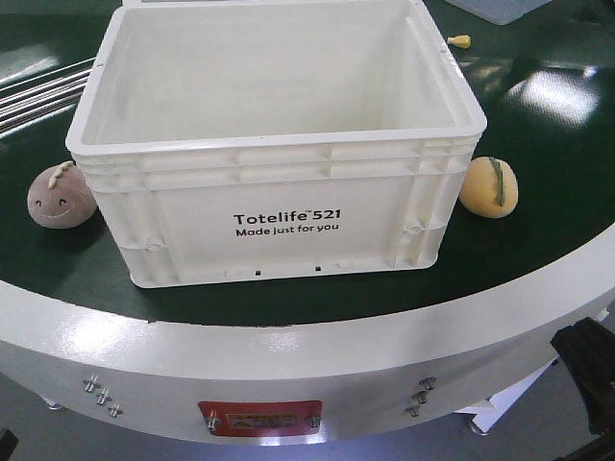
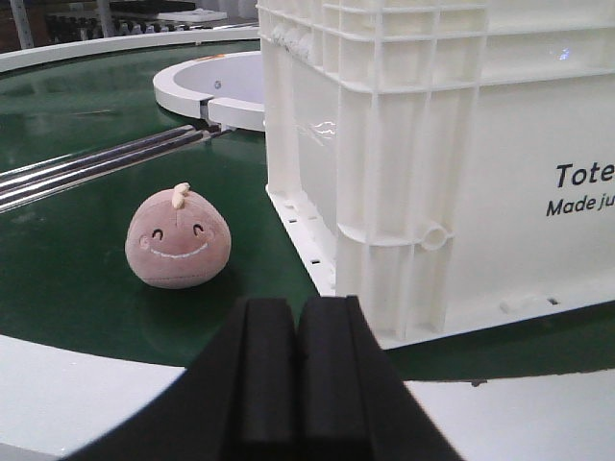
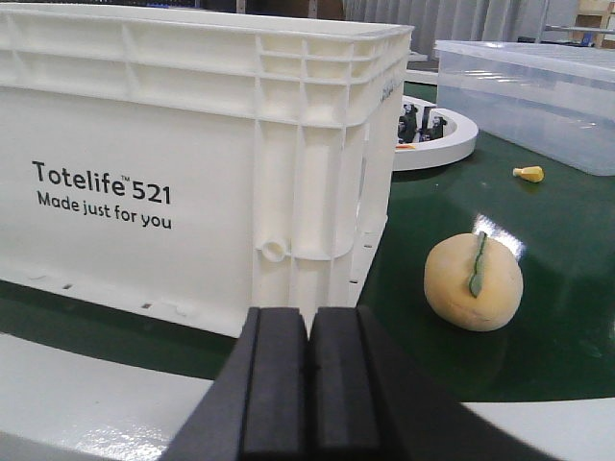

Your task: Place moving items into box and shelve

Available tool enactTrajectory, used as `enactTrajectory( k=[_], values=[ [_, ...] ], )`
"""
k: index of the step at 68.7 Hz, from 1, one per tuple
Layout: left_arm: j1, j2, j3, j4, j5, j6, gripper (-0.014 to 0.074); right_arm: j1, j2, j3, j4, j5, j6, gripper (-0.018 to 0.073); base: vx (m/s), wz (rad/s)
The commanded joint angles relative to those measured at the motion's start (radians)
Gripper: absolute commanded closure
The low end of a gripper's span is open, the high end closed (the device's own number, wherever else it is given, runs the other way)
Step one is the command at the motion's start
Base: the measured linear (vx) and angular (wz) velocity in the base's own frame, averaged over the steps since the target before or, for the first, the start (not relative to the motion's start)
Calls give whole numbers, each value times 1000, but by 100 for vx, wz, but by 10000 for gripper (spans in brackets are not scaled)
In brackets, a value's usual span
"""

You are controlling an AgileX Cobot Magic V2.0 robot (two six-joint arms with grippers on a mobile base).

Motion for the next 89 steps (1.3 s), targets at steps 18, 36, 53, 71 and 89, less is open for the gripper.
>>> enactTrajectory(
  k=[18,36,53,71,89],
  values=[
    [-6,-16,13,1,-81,-6,622,-2,-10,3,-5,-82,-3,574,0,0],
    [-6,-16,13,1,-81,-6,622,-2,-10,3,-5,-82,-3,574,0,0],
    [-6,-16,13,1,-81,-6,622,-2,-10,3,-5,-82,-3,574,0,0],
    [-6,-16,13,1,-81,-6,622,-2,-10,3,-5,-82,-3,574,0,0],
    [-6,-16,13,1,-81,-6,622,-2,-10,3,-5,-82,-3,574,0,0]
  ],
)
